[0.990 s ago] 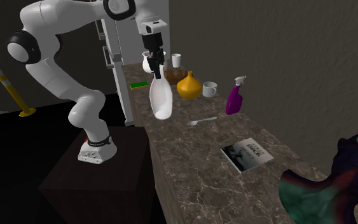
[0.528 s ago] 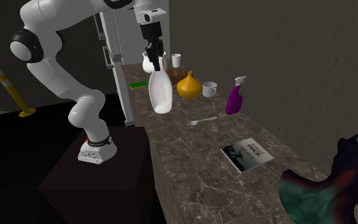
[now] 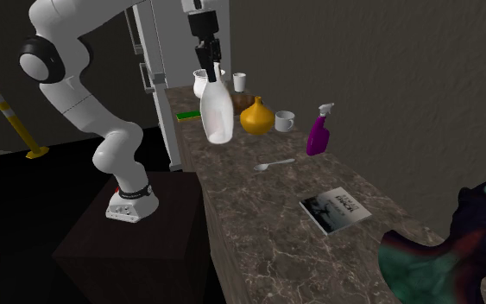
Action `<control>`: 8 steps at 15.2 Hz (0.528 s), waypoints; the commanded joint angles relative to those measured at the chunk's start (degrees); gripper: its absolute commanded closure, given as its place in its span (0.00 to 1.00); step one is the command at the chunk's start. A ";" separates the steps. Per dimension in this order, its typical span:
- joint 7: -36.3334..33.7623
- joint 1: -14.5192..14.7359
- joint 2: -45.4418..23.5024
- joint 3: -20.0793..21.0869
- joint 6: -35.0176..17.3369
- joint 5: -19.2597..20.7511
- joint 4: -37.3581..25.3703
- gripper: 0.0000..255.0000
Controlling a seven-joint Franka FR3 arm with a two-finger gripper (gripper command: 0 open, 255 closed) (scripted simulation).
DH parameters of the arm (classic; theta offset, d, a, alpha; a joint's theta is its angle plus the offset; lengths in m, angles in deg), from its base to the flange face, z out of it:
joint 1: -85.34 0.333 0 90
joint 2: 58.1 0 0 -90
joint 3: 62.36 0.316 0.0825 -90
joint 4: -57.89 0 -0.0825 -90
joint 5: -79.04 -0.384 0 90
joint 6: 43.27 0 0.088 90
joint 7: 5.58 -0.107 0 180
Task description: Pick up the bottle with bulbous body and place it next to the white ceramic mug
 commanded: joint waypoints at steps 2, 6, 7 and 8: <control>0.15 0.00 -1.72 -0.02 2.46 -0.02 -4.19 1.00; 0.31 0.01 -4.09 -0.02 5.75 -0.06 -9.86 1.00; 0.36 0.01 -4.73 -0.02 6.61 -0.07 -11.36 1.00; 0.40 0.01 -5.39 -0.02 7.48 -0.08 -12.89 1.00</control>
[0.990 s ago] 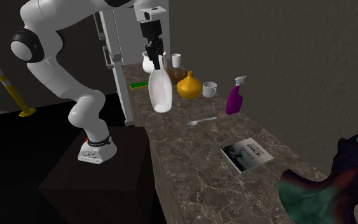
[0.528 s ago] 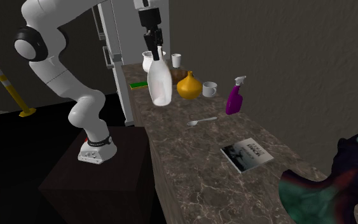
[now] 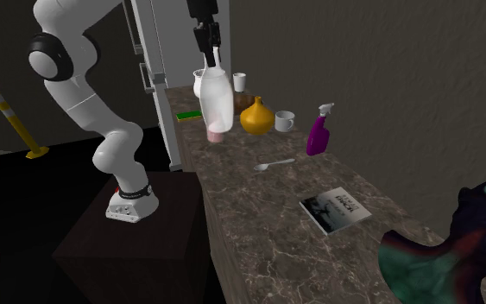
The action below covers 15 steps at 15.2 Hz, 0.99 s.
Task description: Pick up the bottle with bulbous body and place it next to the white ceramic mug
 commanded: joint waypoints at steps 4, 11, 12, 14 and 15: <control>0.29 -0.01 -3.50 -0.05 4.53 -0.04 -8.04 1.00; 0.75 -0.04 -9.96 -0.16 11.92 -0.12 -21.91 1.00; 0.84 -0.05 -11.11 -0.19 13.15 -0.13 -24.30 1.00; 1.03 -0.08 -13.71 -0.26 15.85 -0.17 -29.59 1.00; 1.14 -0.10 -15.20 -0.31 17.36 -0.20 -32.59 1.00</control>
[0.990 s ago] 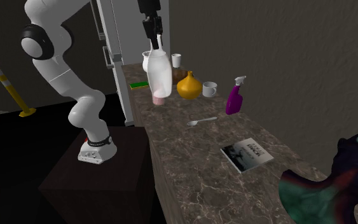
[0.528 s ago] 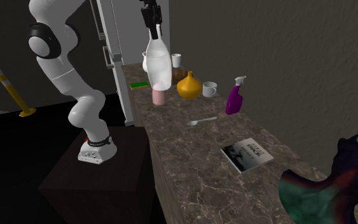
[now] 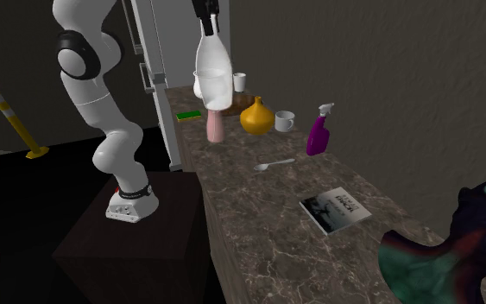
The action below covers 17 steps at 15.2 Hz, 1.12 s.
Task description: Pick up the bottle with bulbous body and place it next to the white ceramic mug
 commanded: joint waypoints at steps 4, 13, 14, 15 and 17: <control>-3.84 1.34 -1.03 2.45 -2.47 0.07 1.58 1.00; -13.97 5.01 -3.77 8.66 -13.37 0.59 10.24 1.00; -15.00 5.42 -4.49 9.27 -14.38 0.74 10.58 1.00; -16.01 5.84 -5.29 9.87 -15.34 0.92 10.82 1.00; -18.00 6.69 -7.10 11.04 -17.16 1.35 10.97 1.00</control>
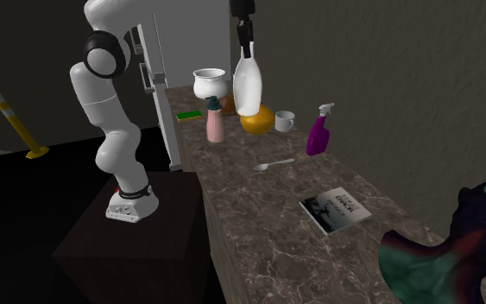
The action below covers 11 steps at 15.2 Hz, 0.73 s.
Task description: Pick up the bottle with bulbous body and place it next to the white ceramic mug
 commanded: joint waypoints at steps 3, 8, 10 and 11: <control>-3.76 1.72 -3.64 2.05 -3.82 0.99 0.45 1.00; -8.30 4.37 -10.44 4.36 -6.80 3.07 -2.83 1.00; -9.99 5.64 -13.69 5.09 -7.56 4.12 -5.07 1.00; -10.90 6.41 -15.67 5.44 -7.85 4.77 -6.61 1.00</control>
